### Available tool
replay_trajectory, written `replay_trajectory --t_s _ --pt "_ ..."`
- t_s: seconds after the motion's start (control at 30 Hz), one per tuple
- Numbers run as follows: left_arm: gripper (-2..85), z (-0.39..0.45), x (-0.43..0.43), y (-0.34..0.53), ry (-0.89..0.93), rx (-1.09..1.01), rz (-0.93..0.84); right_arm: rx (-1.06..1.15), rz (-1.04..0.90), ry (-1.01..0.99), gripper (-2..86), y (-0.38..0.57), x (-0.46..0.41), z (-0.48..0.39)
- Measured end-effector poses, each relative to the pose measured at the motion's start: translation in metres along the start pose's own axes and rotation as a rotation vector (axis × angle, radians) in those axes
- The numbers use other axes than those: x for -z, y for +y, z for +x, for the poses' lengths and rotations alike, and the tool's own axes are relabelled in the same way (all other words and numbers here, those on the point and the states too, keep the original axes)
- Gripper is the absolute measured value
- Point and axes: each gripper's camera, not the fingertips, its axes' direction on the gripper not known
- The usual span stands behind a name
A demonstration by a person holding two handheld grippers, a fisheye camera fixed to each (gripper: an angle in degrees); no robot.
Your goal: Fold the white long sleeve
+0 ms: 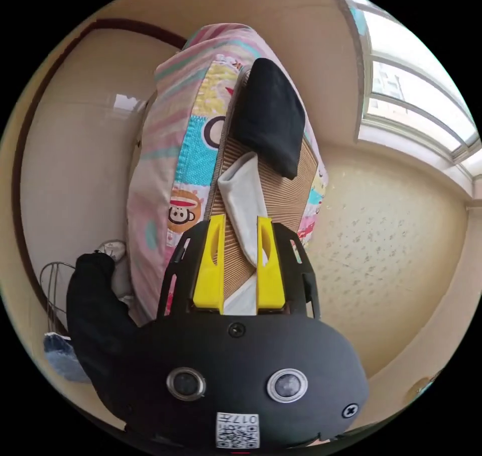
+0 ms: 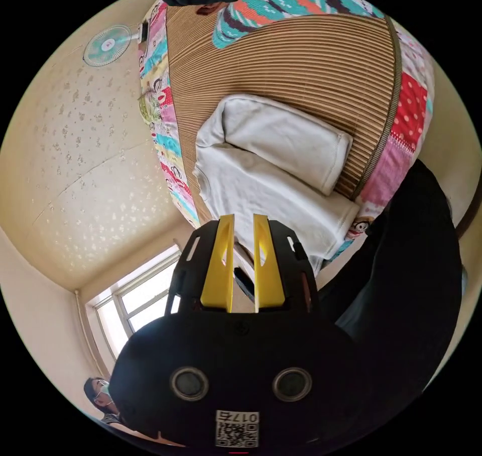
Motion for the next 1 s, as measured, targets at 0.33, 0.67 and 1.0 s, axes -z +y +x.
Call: replay_trajectory --t_s 0.33,0.67,1.0 --pt "12.0 -0.006 -0.068 -0.034 -0.162 0.129 -0.236 0.023 0.047 0.011 6.8 0.023 0.045 0.032" --pt "4.1 -0.034 -0.063 -0.071 -0.048 0.322 -0.183 0.015 0.086 -0.006 7.0 0.028 0.100 0.068" --pt "11.3 -0.020 -0.056 -0.058 -0.123 0.341 -0.154 -0.002 0.084 -0.023 7.3 0.006 0.138 0.088"
